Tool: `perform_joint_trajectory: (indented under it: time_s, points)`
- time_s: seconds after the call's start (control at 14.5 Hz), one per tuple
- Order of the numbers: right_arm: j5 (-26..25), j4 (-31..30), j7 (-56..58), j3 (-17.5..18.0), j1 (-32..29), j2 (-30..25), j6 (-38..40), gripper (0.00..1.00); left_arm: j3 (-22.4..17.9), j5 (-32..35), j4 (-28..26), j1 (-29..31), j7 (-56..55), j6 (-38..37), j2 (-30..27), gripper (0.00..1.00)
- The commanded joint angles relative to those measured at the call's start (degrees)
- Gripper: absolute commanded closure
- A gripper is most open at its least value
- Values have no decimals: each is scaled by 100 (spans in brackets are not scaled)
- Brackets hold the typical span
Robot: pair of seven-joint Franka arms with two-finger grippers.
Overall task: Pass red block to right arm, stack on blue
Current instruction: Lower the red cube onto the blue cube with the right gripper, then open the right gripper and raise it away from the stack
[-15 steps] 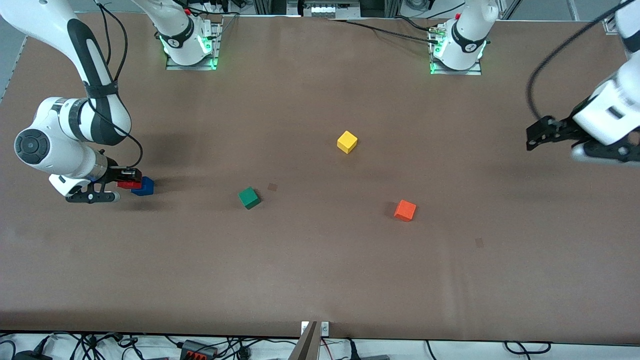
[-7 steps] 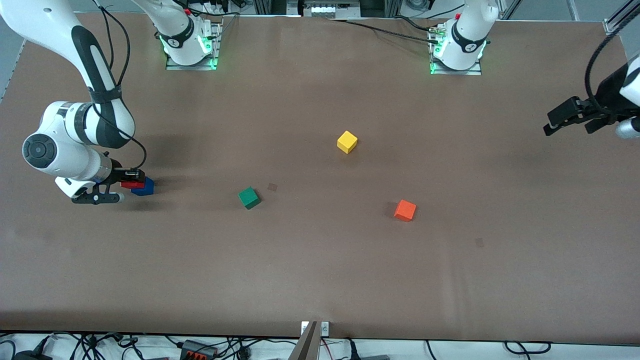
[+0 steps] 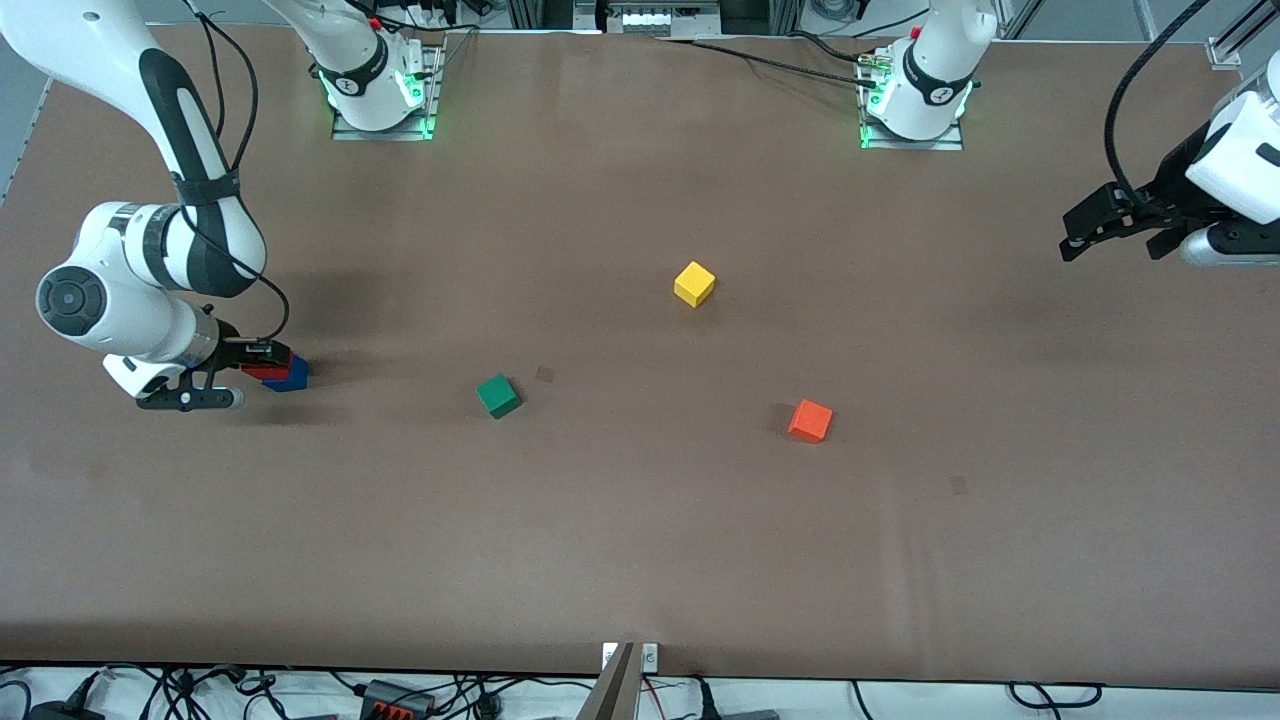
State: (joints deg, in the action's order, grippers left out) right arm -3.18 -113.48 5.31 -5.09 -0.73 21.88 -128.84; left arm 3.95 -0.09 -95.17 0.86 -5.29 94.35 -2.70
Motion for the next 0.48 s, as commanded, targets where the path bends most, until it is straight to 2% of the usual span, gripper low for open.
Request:
perform_joint_trajectory:
  time_s: [0.0,0.14,0.41]
  points:
    - [-51,667,-127,52,-15,-79,893,0,317,273,-115,247,63,-57,-151,0]
    - [-42,1080,-127,70,-6,-87,1334,0,335,168,-63,432,116,-92,-64,0]
    - [11,1985,-136,105,-6,-184,2344,0,344,27,51,441,98,-171,-11,0]
